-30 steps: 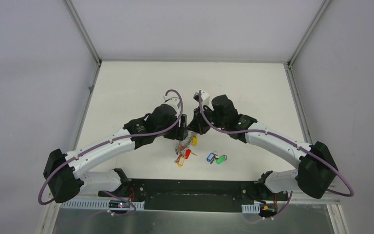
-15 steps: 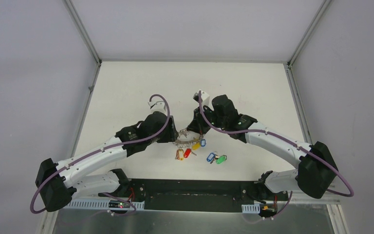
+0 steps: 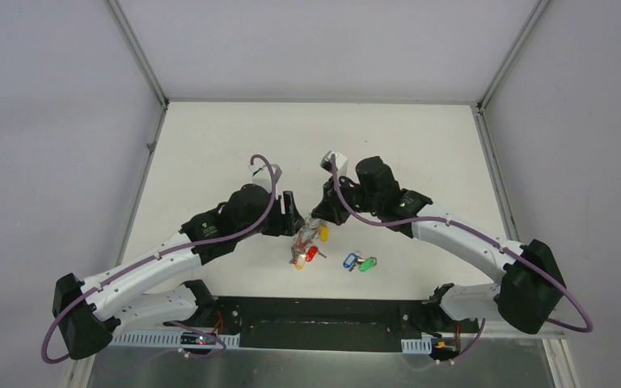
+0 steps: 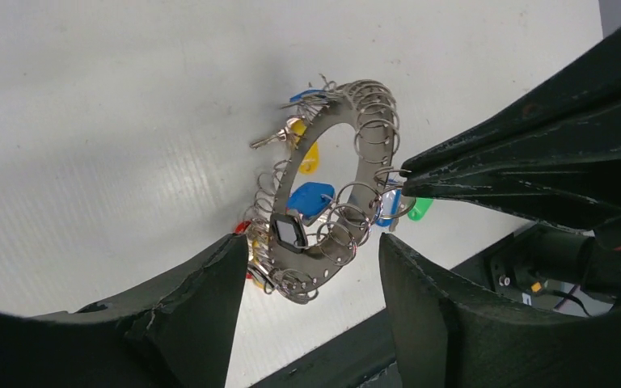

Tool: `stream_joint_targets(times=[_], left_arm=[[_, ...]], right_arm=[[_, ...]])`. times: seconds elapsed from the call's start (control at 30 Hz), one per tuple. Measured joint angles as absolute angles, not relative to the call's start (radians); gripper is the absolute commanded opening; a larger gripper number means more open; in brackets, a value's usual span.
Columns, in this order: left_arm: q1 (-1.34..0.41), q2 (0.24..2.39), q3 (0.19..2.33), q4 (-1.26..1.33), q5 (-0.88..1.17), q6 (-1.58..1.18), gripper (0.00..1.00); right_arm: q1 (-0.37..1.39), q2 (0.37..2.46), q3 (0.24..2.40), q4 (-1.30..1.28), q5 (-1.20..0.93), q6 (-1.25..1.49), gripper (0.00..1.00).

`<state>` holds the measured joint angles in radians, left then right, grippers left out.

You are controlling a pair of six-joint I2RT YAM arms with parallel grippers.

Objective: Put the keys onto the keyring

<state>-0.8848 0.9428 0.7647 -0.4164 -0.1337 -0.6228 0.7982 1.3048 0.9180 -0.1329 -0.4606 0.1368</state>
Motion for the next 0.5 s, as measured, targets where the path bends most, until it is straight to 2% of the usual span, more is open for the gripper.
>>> stream_joint_targets(times=[0.33,0.5], left_arm=[[-0.885,0.977,0.782,-0.360,0.064,-0.322,0.65],[-0.885,0.924,0.749,-0.291,0.179,-0.085,0.61]], right_arm=[[0.791,1.256,0.884,-0.134,-0.523,0.041,0.00],[0.790,1.178,0.838,-0.144,-0.540,-0.047,0.00]])
